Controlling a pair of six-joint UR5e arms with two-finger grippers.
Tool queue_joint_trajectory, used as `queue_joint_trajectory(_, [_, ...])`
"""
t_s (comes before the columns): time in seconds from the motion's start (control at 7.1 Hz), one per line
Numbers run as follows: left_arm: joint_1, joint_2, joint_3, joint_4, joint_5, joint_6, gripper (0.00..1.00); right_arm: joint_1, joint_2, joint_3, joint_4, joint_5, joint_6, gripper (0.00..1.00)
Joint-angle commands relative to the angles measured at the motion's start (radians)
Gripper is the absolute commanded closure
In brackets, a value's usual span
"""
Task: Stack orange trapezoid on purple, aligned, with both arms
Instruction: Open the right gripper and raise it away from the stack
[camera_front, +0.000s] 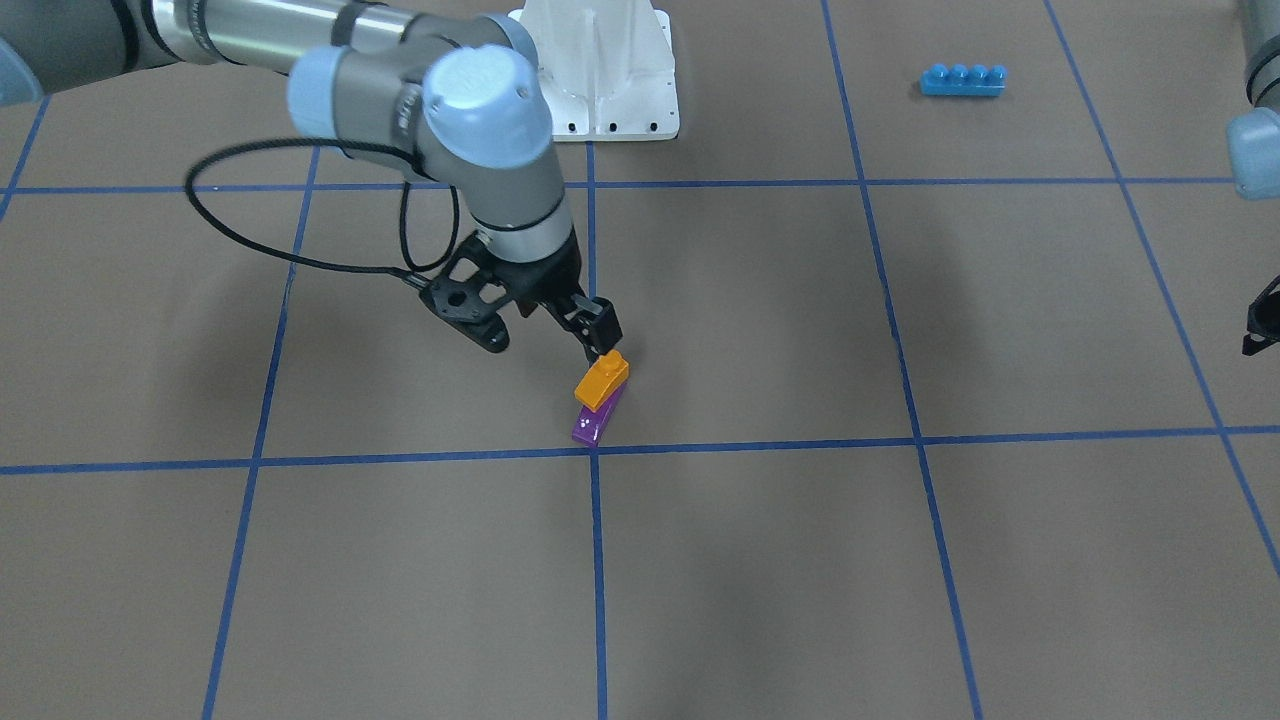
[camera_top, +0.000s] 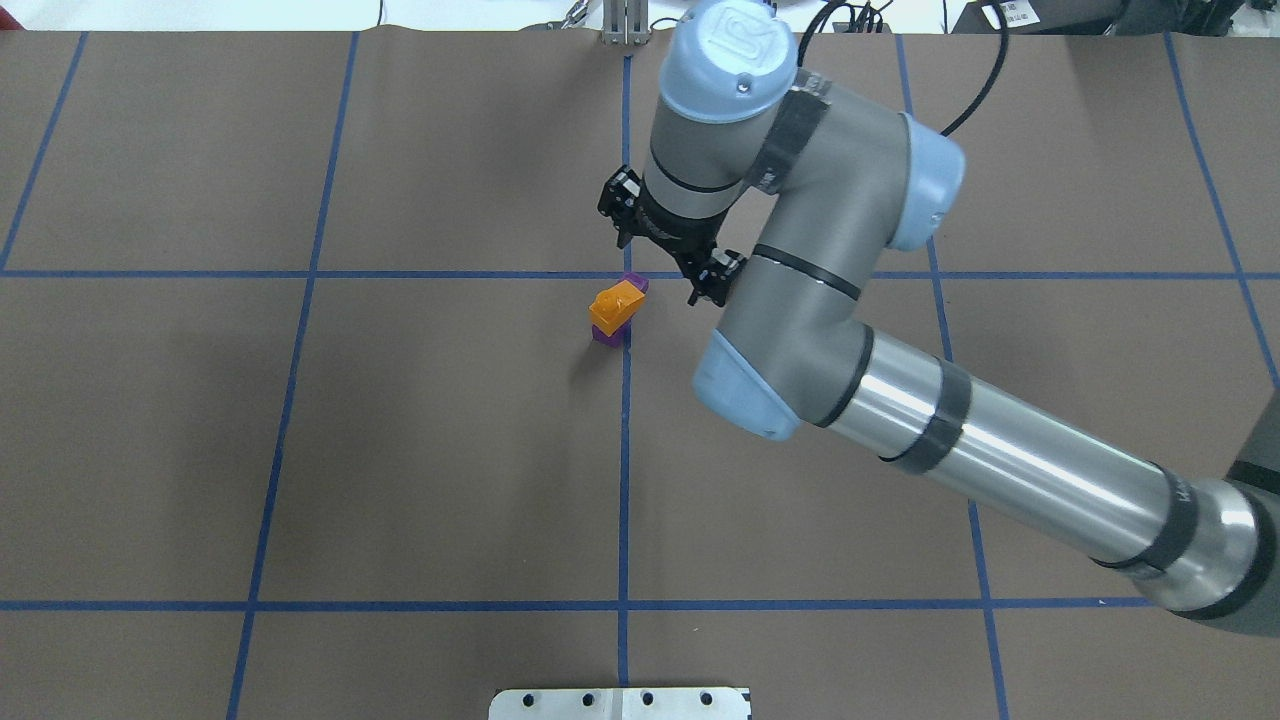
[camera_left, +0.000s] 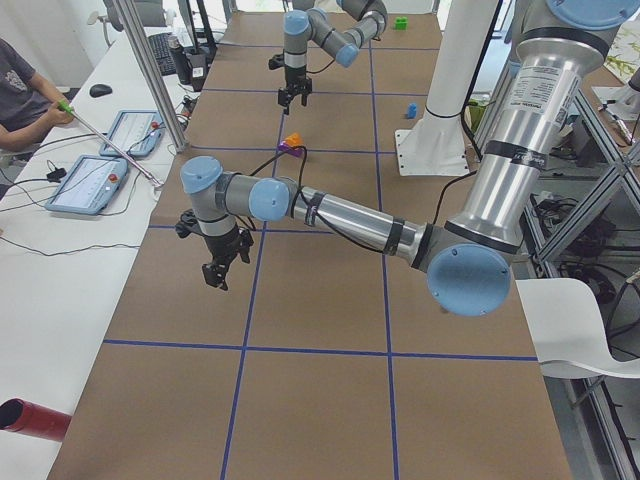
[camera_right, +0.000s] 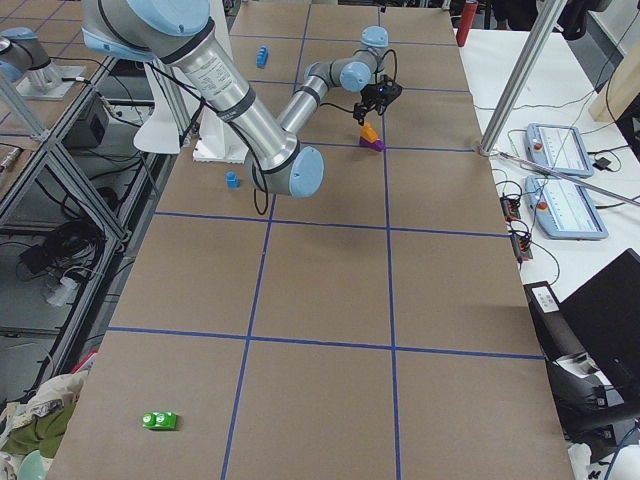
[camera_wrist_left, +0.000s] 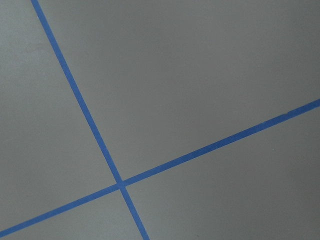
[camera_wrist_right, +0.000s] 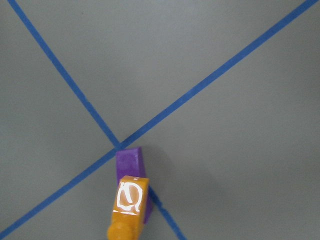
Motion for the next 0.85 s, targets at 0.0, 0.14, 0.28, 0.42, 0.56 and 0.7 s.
queue_joint_trajectory(0.0, [-0.008, 0.005, -0.016, -0.011, -0.002, -0.006, 0.00, 0.134, -0.196, 0.311, -0.214, 0.008, -0.385, 0.00])
queue_joint_trajectory(0.14, [-0.008, 0.000, -0.021, -0.011, -0.002, -0.037, 0.00, 0.215, -0.323, 0.359, -0.204, 0.058, -0.567, 0.00])
queue_joint_trajectory(0.28, [-0.034, 0.003, -0.021, -0.012, -0.003, -0.040, 0.00, 0.342, -0.432, 0.358, -0.201, 0.131, -0.794, 0.00])
queue_joint_trajectory(0.42, [-0.044, 0.003, -0.021, -0.012, -0.003, -0.040, 0.00, 0.474, -0.552, 0.345, -0.198, 0.185, -1.076, 0.00])
queue_joint_trajectory(0.56, [-0.068, 0.005, -0.017, -0.011, -0.014, -0.038, 0.00, 0.618, -0.644, 0.284, -0.187, 0.254, -1.376, 0.00])
queue_joint_trajectory(0.7, [-0.085, 0.044, -0.017, -0.014, -0.058, -0.037, 0.00, 0.739, -0.721, 0.191, -0.146, 0.311, -1.648, 0.00])
